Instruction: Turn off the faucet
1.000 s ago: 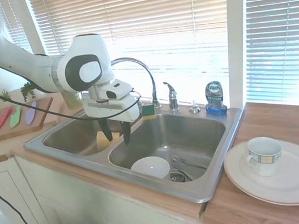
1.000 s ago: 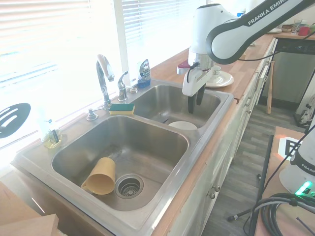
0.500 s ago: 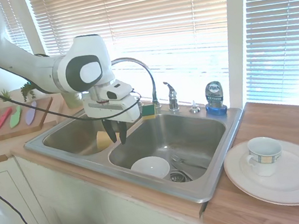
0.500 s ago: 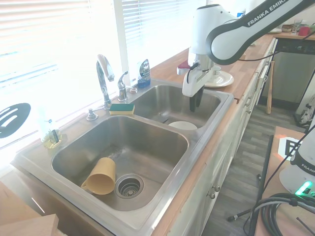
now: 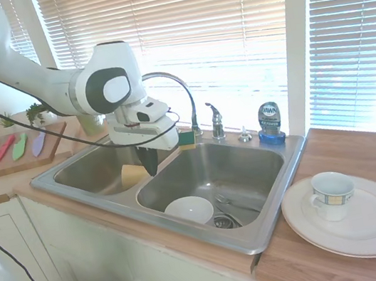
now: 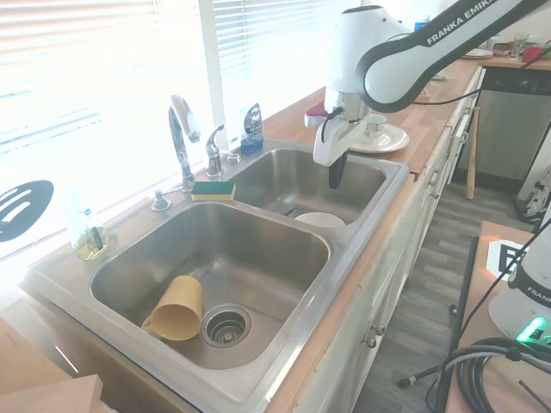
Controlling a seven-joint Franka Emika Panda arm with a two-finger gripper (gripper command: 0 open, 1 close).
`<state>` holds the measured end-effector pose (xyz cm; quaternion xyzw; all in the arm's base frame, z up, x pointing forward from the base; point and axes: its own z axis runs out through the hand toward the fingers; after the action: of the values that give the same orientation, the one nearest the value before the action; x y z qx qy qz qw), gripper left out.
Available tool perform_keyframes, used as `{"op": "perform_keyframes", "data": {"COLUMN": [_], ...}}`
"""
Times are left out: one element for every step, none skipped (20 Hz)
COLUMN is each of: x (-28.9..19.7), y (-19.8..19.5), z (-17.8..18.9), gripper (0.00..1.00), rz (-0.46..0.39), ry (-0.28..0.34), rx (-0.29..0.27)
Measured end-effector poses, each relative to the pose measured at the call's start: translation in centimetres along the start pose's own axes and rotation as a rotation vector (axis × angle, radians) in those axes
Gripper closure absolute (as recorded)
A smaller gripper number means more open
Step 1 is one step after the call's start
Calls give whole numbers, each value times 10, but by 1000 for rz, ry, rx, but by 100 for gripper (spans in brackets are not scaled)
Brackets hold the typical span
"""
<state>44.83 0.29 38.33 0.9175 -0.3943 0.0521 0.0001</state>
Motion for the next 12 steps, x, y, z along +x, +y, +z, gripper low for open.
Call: {"op": "perform_keyframes", "data": {"x": [7, 16, 25, 35, 46, 57, 68, 78, 88, 96, 104, 111], "y": [-6, -14, -23, -33, -44, -57, -70, -82, -95, -108, -121, -133], "z": [-1, -3, -4, -6, -9, -13, -16, -18, -19, -19, -17, -16], "gripper": [100, 100, 100, 100, 100, 100, 100, 100, 100, 100, 100, 100], "rz": [-4, -8, -13, -15, -18, -23, -28, -31, -34, -42, -52, -60], "ry": [8, 18, 29, 37, 44, 55, 66, 76, 88, 106, 133, 169], "rx": [-1, -2, -2, -2, 0, 7, 16, 21, 27, 38, 62, 93]}}
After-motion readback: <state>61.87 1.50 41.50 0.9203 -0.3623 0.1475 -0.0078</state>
